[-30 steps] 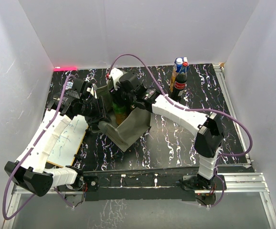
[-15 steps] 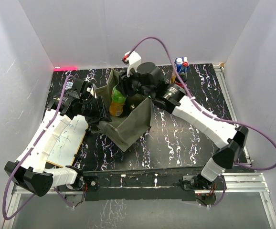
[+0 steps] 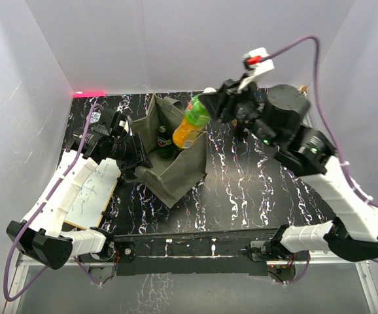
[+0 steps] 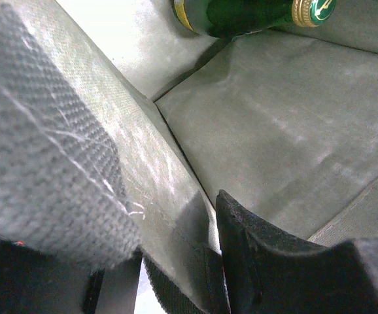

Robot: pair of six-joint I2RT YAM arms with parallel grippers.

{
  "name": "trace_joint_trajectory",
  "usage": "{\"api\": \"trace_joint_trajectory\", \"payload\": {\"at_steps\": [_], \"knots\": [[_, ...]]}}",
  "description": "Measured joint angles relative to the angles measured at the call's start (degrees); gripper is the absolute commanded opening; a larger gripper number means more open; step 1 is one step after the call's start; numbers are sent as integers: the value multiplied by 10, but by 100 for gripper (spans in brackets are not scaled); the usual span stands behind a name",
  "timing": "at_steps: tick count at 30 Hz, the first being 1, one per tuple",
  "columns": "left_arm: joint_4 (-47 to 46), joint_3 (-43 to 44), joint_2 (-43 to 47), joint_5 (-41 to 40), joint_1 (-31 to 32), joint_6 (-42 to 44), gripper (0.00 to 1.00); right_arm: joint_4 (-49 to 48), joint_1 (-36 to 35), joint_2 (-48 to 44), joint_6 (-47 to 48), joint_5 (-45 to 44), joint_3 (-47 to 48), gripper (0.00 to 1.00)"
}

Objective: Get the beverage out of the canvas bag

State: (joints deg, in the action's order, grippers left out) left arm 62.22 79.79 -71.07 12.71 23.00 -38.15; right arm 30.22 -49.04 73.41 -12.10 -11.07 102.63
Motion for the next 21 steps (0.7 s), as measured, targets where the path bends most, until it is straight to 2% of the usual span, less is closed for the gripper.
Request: {"api": "trace_joint_trajectory", "payload": {"at_steps": [10,16,21], "knots": [[10,-1,0,-5,0,0,44,94,0,-148,0,-92,-18,8],[12,-1,0,-9,0,0,44,138,0,-224,-20,-143,-130,8],[12,-1,0,-12,0,0,44,158,0,-229,-39,-172,-221,8]]}}
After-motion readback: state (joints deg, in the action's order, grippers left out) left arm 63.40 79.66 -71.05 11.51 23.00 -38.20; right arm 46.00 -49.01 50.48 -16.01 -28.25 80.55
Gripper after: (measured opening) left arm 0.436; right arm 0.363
